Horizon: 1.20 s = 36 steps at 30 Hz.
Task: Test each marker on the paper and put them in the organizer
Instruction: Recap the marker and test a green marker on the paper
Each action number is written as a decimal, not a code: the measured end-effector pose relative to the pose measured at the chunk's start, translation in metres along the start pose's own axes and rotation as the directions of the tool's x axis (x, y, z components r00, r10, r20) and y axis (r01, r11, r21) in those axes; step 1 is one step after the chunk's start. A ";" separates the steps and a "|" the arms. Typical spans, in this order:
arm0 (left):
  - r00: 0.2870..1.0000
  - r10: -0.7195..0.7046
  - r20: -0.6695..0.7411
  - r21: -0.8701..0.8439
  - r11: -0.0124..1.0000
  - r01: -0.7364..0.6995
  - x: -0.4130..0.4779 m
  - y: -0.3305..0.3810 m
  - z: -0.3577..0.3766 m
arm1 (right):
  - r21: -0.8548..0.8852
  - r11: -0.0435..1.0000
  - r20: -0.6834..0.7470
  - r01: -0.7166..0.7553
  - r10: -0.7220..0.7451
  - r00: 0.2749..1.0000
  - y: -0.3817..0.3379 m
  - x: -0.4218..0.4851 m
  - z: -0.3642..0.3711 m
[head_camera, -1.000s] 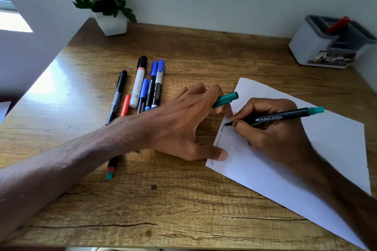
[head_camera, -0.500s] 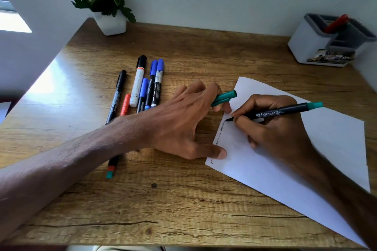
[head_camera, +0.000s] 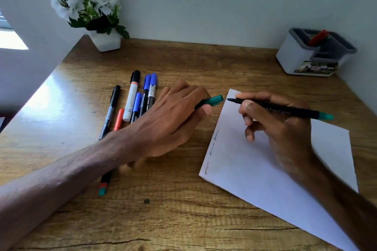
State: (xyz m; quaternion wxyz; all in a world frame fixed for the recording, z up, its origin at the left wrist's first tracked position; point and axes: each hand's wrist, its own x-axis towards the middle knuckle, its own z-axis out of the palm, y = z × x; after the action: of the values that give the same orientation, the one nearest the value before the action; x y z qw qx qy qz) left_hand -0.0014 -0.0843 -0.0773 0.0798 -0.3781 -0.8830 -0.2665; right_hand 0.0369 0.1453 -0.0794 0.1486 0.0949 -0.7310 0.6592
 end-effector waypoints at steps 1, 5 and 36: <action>1.000 0.000 0.001 0.034 0.999 0.000 0.001 -0.003 0.001 | 0.047 0.999 0.018 -0.010 0.010 1.000 0.000 0.000 -0.001; 1.000 0.013 -0.001 0.094 0.995 -0.013 0.001 -0.008 0.002 | 0.162 0.987 0.097 -0.020 0.004 0.995 -0.001 -0.002 -0.003; 0.990 0.137 -0.041 -0.123 0.982 -0.141 0.005 0.005 -0.004 | 0.047 0.991 0.218 0.123 -0.130 0.967 0.001 0.006 -0.001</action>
State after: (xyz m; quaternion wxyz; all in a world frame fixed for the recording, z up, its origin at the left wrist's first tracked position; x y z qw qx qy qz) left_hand -0.0014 -0.0808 -0.0703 0.0887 -0.4388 -0.8345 -0.3212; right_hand 0.0315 0.1463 -0.0779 0.1066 0.2163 -0.7245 0.6457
